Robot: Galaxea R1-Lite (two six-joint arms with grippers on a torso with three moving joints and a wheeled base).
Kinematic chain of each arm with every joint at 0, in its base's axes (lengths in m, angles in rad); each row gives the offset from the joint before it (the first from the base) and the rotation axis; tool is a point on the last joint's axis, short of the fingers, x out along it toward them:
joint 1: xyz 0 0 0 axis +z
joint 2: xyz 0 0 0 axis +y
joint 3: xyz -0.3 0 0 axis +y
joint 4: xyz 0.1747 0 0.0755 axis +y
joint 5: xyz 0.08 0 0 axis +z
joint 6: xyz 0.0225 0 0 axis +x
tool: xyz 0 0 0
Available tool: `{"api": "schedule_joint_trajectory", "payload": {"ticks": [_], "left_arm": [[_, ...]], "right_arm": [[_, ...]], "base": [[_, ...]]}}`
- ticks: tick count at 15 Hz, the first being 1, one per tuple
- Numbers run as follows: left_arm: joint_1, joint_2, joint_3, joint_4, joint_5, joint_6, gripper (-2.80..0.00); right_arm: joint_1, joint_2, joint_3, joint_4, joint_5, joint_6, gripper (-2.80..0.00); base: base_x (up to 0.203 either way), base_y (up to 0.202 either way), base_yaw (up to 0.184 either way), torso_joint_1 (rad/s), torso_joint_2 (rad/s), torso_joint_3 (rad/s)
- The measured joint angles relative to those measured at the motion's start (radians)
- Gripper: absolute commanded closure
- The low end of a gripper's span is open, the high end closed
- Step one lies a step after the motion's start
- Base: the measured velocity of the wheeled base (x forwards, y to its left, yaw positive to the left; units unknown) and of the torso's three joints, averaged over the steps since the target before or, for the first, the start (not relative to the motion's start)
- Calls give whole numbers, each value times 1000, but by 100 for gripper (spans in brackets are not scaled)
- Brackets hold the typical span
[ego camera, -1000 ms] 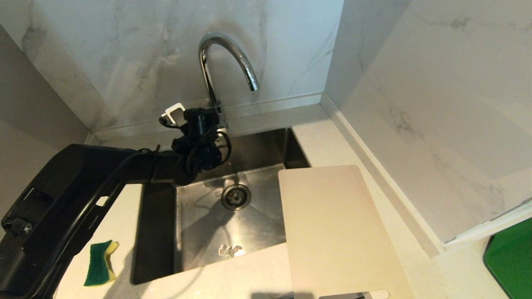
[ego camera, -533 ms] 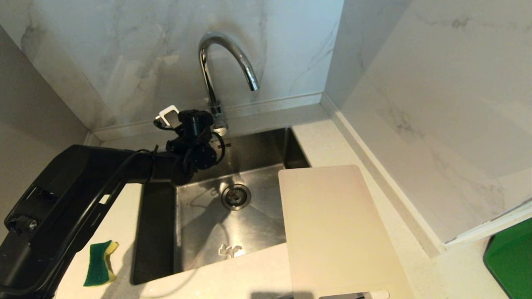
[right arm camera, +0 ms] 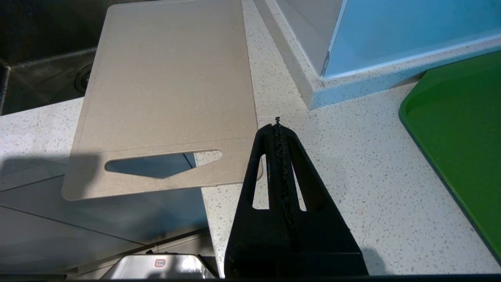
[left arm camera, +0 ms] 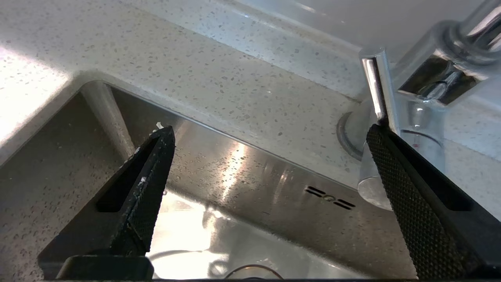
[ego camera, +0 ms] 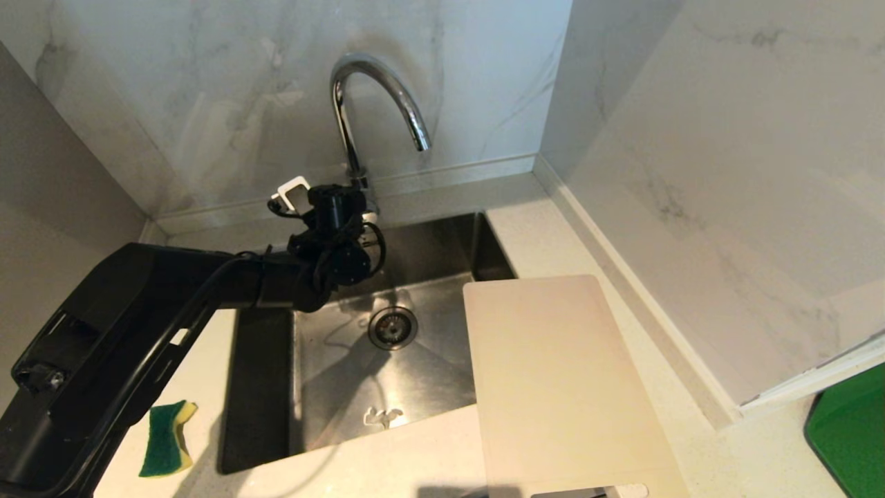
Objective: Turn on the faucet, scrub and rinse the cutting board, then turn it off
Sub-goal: Turn on the tap
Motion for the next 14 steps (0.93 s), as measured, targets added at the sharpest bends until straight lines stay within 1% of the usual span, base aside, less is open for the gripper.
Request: {"api": "schedule_joint_trajectory", "payload": {"ticks": [7,9,10,12,14], "left_arm": [[-55,-20,0,5,-3,4,-280],[-59,-29,-1,2,-32,19,-280],[-55,-32,-1,0,-34,22,-280],[-54,-35,-1,-7,-23,21,-280],[-45,-34,-2,-29,4,21,-280]], "right_arm": [[0,0,0,0,-1,0,0],[0,0,0,0,0,0,0],[0,0,0,0,0,0,0],[0,0,0,0,0,0,0],[0,0,0,0,0,0,0]], "base": [[0,0,0,0,0,0],[0,0,0,0,0,0],[0,0,0,0,0,0],[0,0,0,0,0,0],[0,0,0,0,0,0]]}}
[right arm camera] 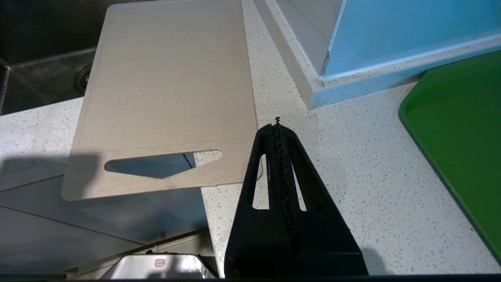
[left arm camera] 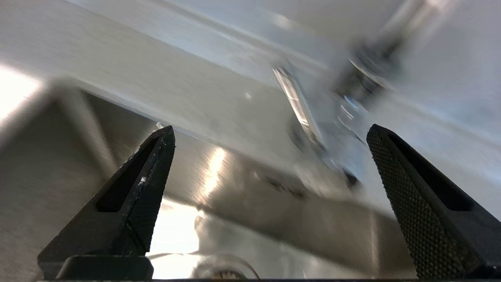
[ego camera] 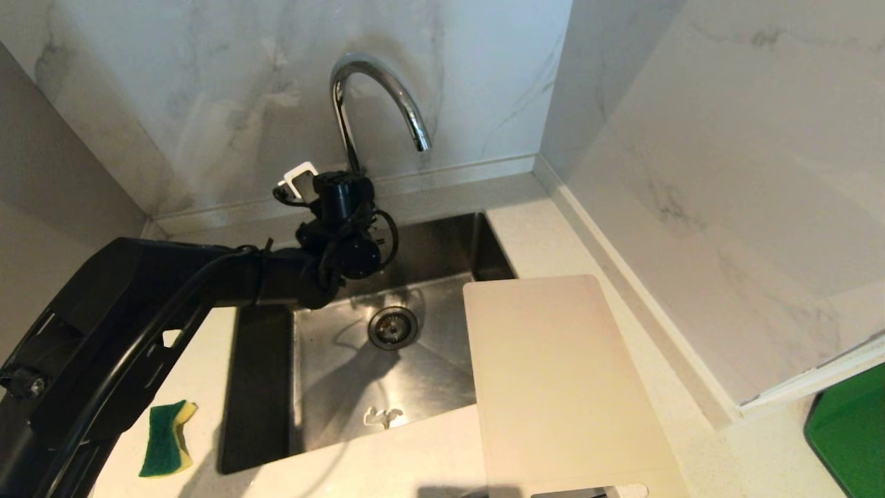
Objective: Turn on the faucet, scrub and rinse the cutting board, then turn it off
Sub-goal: Turn on the tap
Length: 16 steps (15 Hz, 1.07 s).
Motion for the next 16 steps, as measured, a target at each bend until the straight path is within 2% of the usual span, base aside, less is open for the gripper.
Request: {"api": "schedule_joint_trajectory", "payload": {"ticks": [4,11,16], "left_arm": [[1,8,0,-64,72,8,-280],[-8,40,0,-219,126,31,-280],[-26,47,0,-228,167,1,-280]], "right_arm": [[0,0,0,0,0,0,0],[0,0,0,0,0,0,0],[0,0,0,0,0,0,0]], "base": [[0,0,0,0,0,0],[0,0,0,0,0,0],[0,0,0,0,0,0]]}}
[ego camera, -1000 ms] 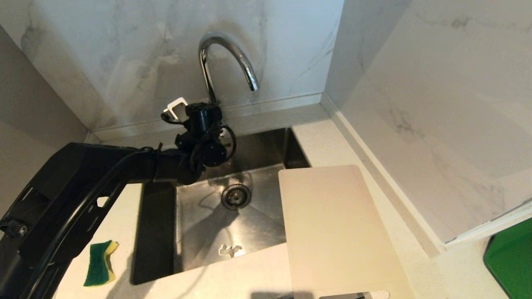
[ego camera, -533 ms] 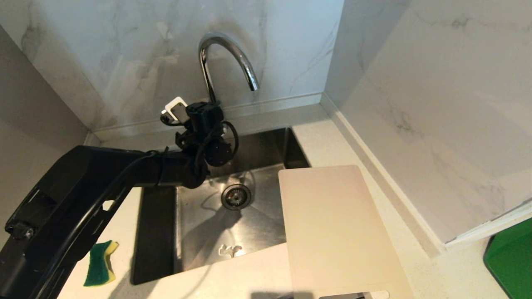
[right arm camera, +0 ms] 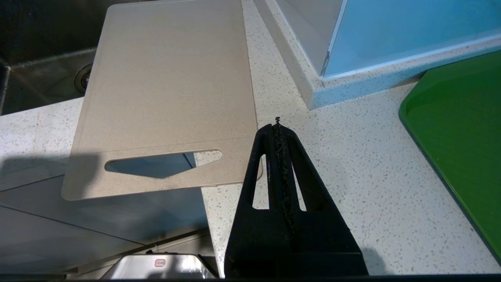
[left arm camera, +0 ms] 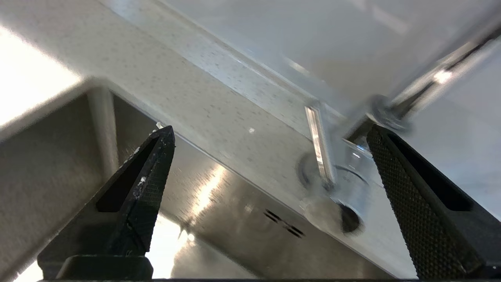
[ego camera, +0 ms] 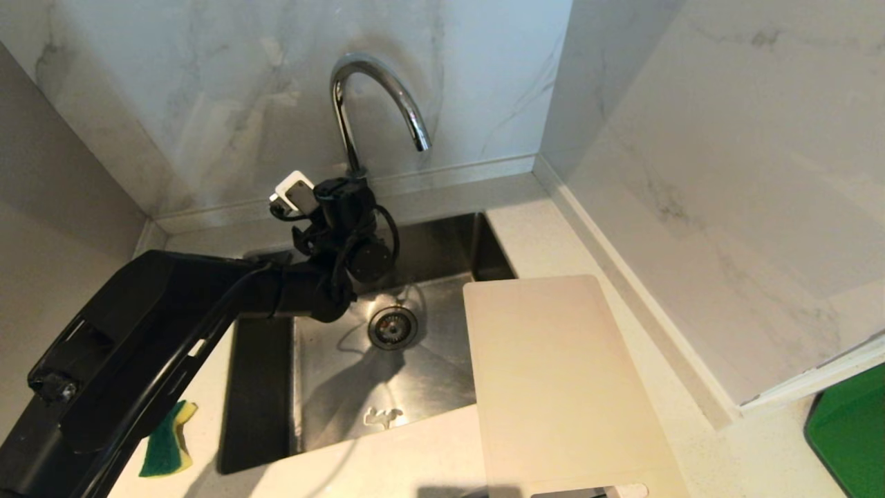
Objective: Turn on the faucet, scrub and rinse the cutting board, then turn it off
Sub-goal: Turn on the tap
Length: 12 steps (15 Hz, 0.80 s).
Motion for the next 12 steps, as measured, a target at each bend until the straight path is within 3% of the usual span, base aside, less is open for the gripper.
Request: {"api": "schedule_joint_trajectory", "payload": {"ticks": [5,12], "left_arm": [[-2,6,0,-9,41,-26,-280],[27,23,-4,-9,-8,-31,-280]], "right_arm": [[0,0,0,0,0,0,0],[0,0,0,0,0,0,0]], "base": [[0,0,0,0,0,0],[0,0,0,0,0,0]]}}
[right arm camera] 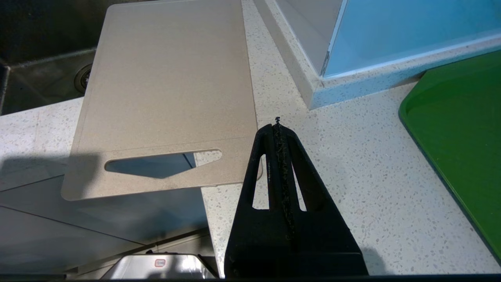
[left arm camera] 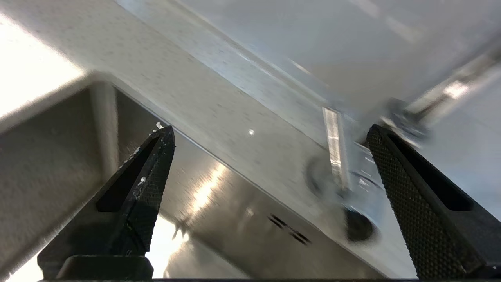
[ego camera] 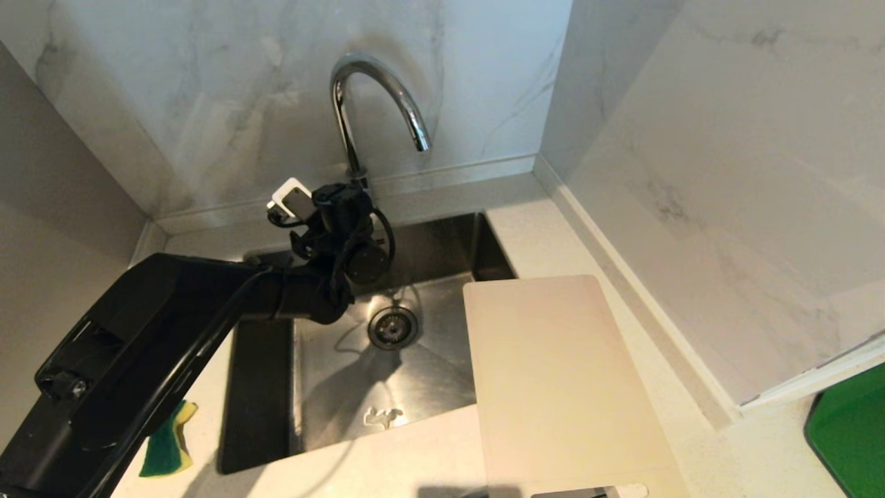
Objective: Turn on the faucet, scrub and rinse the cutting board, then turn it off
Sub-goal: Turn on the tap
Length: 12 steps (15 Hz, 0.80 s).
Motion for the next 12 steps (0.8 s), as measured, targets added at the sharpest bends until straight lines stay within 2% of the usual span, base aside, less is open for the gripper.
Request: {"api": "schedule_joint_trajectory", "payload": {"ticks": [12], "left_arm": [[42,24,-5,1,-22,0,-280]], "right_arm": [[0,0,0,0,0,0,0]], "base": [[0,0,0,0,0,0]]}}
